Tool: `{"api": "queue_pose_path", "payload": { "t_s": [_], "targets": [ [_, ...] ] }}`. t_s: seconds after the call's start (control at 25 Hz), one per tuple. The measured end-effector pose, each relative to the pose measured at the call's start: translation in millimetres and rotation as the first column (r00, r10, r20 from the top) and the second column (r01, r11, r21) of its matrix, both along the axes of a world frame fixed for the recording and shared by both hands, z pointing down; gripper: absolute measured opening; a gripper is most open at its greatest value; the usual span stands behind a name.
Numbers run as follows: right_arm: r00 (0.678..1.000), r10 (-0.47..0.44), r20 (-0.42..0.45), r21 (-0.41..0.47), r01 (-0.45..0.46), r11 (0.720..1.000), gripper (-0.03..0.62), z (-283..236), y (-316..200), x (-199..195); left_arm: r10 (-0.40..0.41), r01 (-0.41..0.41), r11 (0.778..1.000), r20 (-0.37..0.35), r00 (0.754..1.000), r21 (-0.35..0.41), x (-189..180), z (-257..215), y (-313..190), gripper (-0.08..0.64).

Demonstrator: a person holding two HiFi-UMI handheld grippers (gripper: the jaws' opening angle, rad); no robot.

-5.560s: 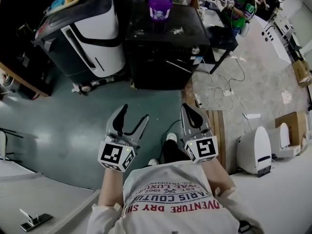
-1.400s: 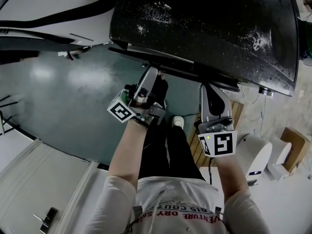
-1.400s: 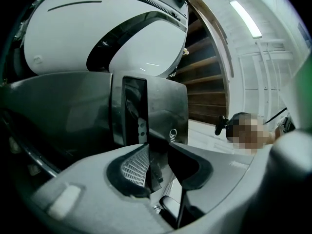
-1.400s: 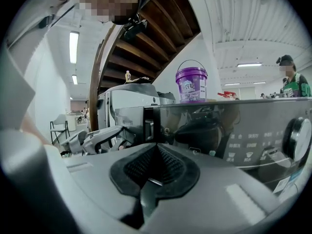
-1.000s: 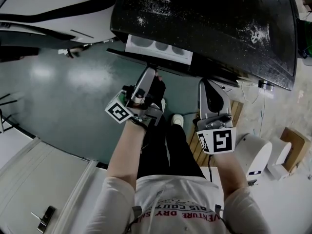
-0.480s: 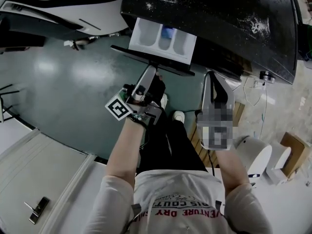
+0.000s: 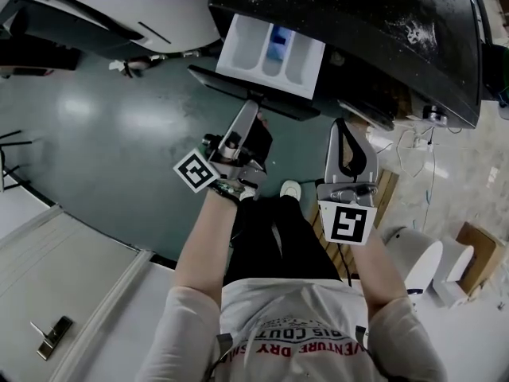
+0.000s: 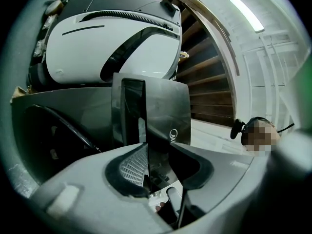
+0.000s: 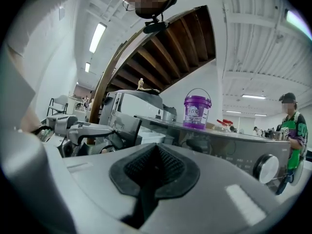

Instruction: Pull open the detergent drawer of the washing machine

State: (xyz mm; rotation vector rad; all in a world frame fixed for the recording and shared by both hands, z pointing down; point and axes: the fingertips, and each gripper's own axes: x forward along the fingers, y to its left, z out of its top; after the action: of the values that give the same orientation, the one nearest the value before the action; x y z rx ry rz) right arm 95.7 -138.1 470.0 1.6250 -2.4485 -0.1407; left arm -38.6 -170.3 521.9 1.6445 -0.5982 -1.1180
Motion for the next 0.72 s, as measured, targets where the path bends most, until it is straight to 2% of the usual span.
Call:
{"api": "queue_pose_path", "payload": {
  "t_s": [0.16, 0.28, 0.4, 0.72],
  "targets": [
    [0.999, 0.039, 0.007, -0.009, -0.039, 0.999, 0.0, -2, 2, -2, 0.022, -0.022, 1.0, -0.014, 1.0, 0.001, -4, -1, 6, 0.132],
    [0.998, 0.05, -0.037, -0.008, -0.051, 0.999, 0.0, 3, 10, -3, 0.055, -0.055, 0.998, -0.015, 0.998, 0.007, -7, -1, 13, 0.13],
    [0.996, 0.082, -0.038, -0.012, -0.083, 0.997, 0.0, 3, 18, -5, 0.083, -0.083, 0.997, -0.009, 0.996, 0.003, -7, -1, 14, 0.13],
    [0.99, 0.139, -0.036, -0.014, -0.14, 0.99, 0.0, 3, 28, -5, 0.089, -0.088, 0.995, -0.019, 0.996, 0.041, -13, -3, 35, 0.115]
  ]
}}
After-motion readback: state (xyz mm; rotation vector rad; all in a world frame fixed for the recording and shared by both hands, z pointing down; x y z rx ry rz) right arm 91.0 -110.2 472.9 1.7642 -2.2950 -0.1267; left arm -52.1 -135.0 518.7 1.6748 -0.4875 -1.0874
